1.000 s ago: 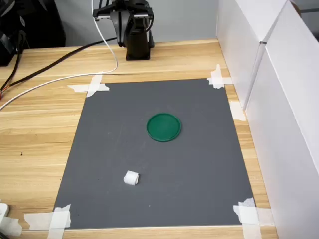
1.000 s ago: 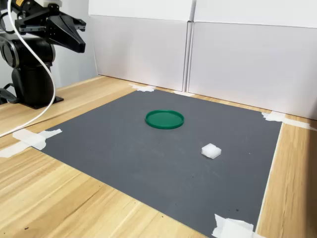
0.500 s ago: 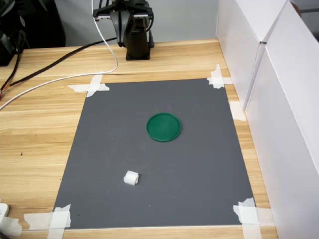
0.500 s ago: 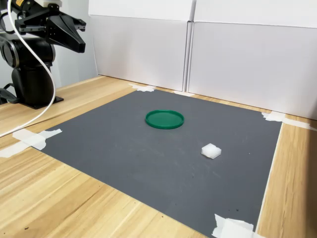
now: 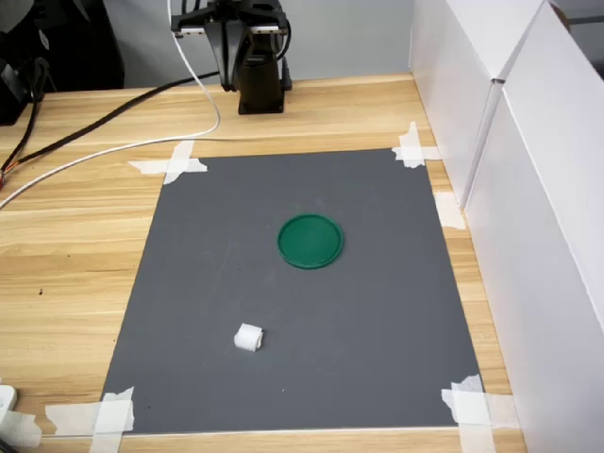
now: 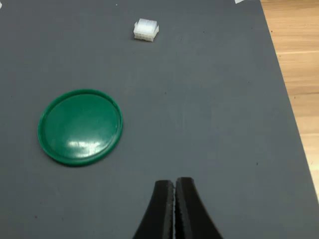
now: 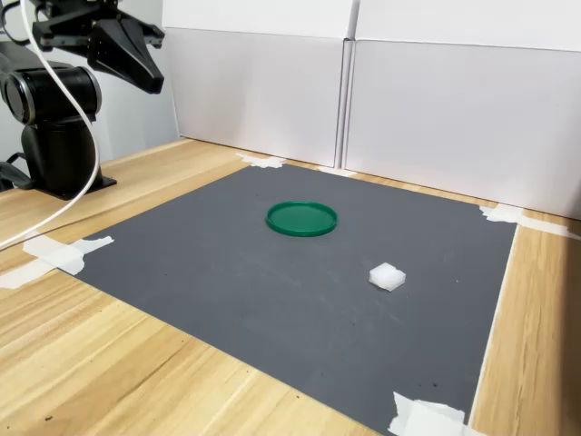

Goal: Grasp a white terminal and put it in the green lid.

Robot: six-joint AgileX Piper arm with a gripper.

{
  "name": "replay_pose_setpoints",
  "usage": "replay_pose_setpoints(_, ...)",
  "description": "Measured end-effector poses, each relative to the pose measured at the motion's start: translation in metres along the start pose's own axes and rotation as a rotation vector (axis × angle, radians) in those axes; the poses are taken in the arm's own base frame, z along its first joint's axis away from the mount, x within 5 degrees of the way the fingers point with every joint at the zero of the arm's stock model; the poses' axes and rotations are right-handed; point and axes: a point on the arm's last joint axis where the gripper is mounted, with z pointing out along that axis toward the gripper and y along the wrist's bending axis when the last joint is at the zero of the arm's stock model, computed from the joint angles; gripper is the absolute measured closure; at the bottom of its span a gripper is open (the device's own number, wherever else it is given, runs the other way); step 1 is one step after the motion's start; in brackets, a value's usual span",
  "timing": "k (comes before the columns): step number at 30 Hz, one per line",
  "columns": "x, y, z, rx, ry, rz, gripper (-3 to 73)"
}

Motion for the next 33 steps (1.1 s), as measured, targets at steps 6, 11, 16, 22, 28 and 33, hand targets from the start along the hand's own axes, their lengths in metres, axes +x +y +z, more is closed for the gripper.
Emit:
replay_pose_setpoints(6, -0.048, -0.004, 0.024, -0.007, 0.065, 0.006, 71.1)
replay_pose_setpoints(11, -0.075, -0.008, 0.056, -0.017, 0.140, -0.030, 71.1)
replay_pose_setpoints(16, -0.100, -0.011, 0.090, -0.045, 0.228, -0.150, 71.1)
replay_pose_setpoints(22, -0.125, -0.012, 0.126, -0.135, 0.323, -0.373, 71.1)
replay_pose_setpoints(28, -0.132, -0.009, 0.161, -0.295, 0.451, -0.557, 71.1)
replay_pose_setpoints(33, -0.137, -0.010, 0.189, -0.344, 0.494, -0.617, 71.0)
